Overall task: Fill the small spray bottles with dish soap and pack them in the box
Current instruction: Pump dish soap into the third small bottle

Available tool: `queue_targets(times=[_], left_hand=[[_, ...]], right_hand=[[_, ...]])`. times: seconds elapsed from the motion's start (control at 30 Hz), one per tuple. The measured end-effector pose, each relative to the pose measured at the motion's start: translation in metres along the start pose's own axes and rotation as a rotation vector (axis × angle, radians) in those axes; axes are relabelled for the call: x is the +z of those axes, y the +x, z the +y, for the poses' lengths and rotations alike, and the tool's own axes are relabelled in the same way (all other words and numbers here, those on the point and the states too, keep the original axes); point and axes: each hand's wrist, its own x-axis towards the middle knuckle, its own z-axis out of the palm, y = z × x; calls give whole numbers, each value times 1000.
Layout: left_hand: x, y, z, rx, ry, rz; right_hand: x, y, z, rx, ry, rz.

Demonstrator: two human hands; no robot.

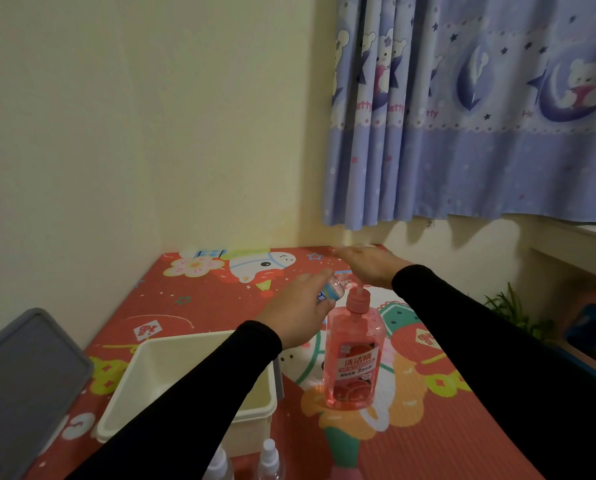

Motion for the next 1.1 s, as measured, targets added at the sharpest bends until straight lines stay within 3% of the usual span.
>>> queue_targets(times=[0.17,0.33,0.57,0.73,0.9,1.1], left_hand=[[8,-3,-2,-22,-1,-26],[7,-4,-3,-17,34,-43],[-6,4,-3,25,17,11],[6,-2,-6,-3,30,-5],[3,-3,-2,1,42,-8],[-6,1,-2,14,6,32]], right_hand=[[14,-6,-1,-21,-121,-70],[15,-7,0,51,-48,-72],[-3,-6,-4,-41,8,-21],[13,-8,-1,-30,-125,-104],[13,-9,-2,48,-42,-98],[-4,-6,-4,-24,93,-29]])
